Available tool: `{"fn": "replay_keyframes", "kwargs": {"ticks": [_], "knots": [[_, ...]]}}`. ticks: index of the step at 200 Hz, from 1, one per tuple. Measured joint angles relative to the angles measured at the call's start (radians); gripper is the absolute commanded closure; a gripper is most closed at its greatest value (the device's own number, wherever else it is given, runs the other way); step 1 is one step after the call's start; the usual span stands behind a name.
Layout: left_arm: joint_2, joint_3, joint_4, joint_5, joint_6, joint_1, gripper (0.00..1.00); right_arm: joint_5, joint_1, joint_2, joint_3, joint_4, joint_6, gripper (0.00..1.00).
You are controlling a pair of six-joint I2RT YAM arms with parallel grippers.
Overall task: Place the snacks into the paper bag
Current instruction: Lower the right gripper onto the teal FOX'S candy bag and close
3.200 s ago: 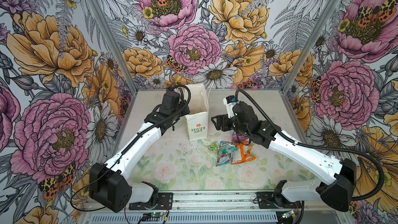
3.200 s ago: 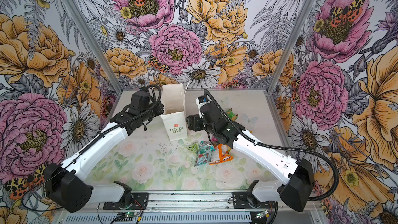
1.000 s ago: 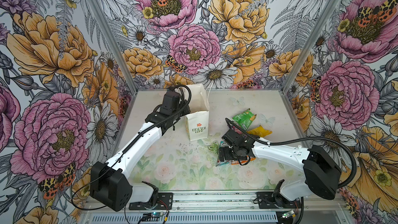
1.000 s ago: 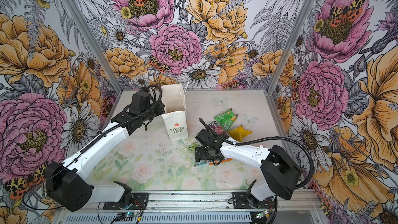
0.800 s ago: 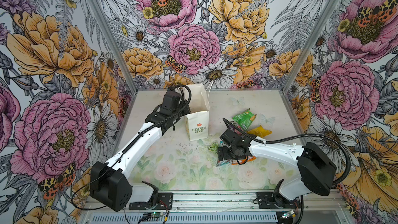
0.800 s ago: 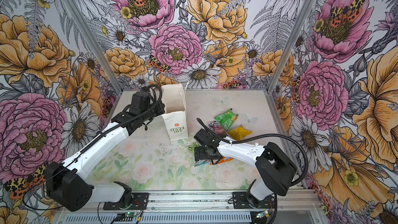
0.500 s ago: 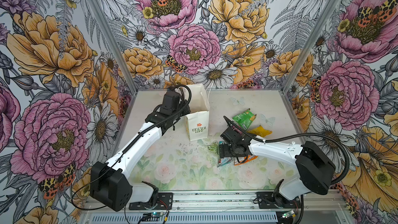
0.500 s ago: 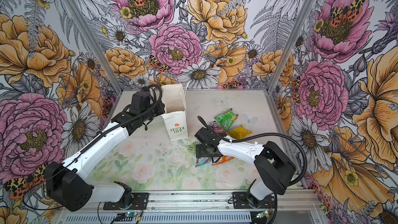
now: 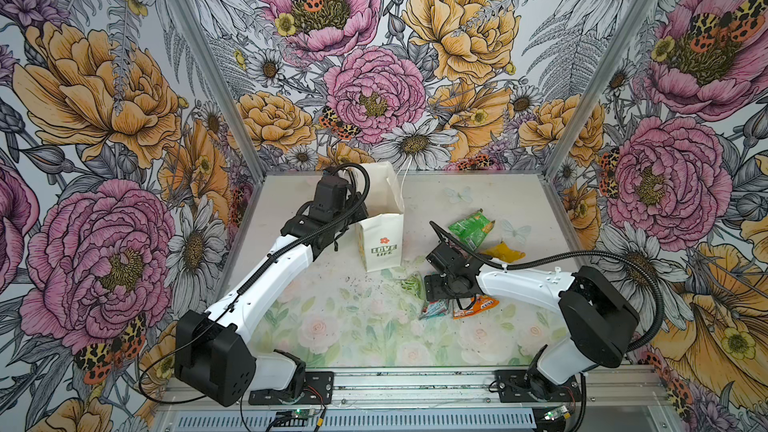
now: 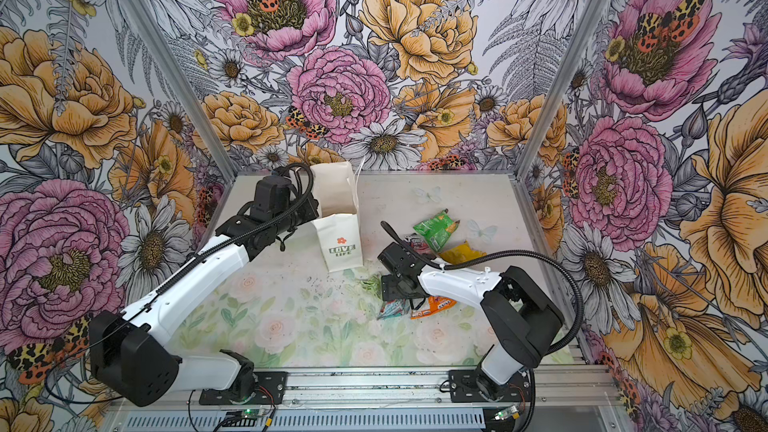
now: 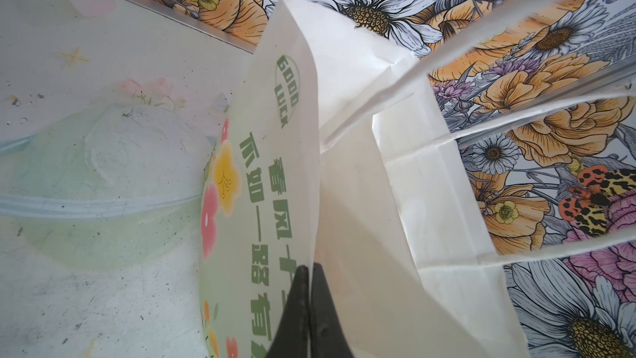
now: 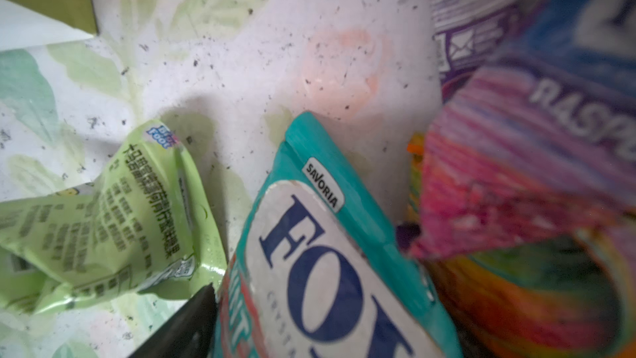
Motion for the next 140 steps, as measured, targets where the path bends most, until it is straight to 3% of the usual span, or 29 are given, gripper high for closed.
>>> {"fn": "replay_keyframes", "kwargs": {"ticks": [53, 140], "knots": [[0.011, 0.000, 0.007, 0.000, 0.000, 0.000, 1.00, -0.011, 0.015, 0.006, 0.000, 0.000, 0.000, 0.21], [0.014, 0.000, 0.011, 0.001, 0.000, 0.000, 1.00, -0.011, 0.019, 0.008, 0.005, 0.000, -0.004, 0.47]]}}
